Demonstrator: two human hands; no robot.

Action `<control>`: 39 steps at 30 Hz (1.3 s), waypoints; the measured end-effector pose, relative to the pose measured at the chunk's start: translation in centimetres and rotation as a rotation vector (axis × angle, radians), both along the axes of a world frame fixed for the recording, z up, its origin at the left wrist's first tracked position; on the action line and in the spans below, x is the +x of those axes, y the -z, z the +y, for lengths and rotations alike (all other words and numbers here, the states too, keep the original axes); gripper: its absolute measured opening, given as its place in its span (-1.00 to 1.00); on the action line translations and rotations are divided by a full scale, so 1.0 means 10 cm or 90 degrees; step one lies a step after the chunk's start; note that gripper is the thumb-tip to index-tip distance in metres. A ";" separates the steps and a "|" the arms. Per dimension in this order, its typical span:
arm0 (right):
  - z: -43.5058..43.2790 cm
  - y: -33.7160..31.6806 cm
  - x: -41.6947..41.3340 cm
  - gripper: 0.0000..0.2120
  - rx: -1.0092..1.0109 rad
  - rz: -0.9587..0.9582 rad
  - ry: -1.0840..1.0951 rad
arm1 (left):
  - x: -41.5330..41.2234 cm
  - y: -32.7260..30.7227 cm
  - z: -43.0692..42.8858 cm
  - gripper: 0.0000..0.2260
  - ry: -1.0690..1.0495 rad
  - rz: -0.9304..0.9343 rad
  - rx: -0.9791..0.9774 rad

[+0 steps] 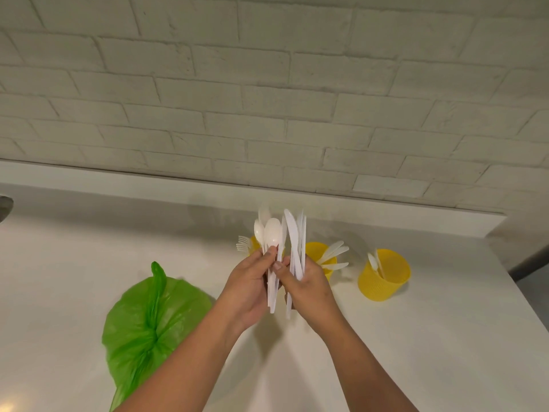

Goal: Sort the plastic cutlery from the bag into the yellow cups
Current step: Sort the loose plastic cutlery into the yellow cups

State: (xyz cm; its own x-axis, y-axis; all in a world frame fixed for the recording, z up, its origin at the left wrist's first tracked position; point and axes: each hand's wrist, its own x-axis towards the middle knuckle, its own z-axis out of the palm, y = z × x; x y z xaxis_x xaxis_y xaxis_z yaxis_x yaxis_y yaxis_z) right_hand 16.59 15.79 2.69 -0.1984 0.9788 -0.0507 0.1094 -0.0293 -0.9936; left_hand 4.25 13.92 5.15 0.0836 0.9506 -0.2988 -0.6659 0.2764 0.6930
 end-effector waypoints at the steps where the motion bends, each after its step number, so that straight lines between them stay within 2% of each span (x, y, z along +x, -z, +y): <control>1: 0.00 0.01 0.01 -0.90 0.003 0.001 0.009 | 0.00 0.01 0.00 -0.73 0.000 0.006 0.004; 8: 0.03 0.12 -0.01 -0.86 0.069 -0.069 0.064 | 0.07 0.08 0.03 -0.77 -0.033 0.155 0.047; 12: 0.03 0.14 -0.04 -0.85 0.068 -0.032 0.116 | 0.15 0.12 0.05 -0.79 -0.066 0.243 0.062; 15: 0.07 0.18 -0.03 -0.84 0.086 -0.025 0.169 | 0.22 0.12 0.05 -0.77 -0.054 0.249 0.088; 21: 0.18 0.22 0.06 -0.85 0.099 -0.038 0.192 | 0.30 0.13 0.09 -0.78 -0.037 0.216 0.115; 23: 0.26 0.22 0.12 -0.84 0.088 -0.036 0.204 | 0.28 0.15 0.13 -0.79 -0.040 0.210 0.111; 26: 0.46 0.24 0.22 -0.81 0.080 -0.068 0.256 | 0.22 0.22 0.20 -0.82 -0.045 0.266 0.094; 31: 0.74 0.10 0.28 -0.76 -0.012 0.046 0.284 | 0.17 0.36 0.28 -0.90 -0.053 0.322 0.011; 34: 0.87 0.08 0.27 -0.60 -0.027 0.047 0.306 | 0.19 0.42 0.32 -0.95 -0.040 0.324 -0.053; 39: 1.05 0.16 0.18 -0.54 -0.035 0.049 0.322 | 0.23 0.55 0.40 -0.93 -0.001 0.481 -0.045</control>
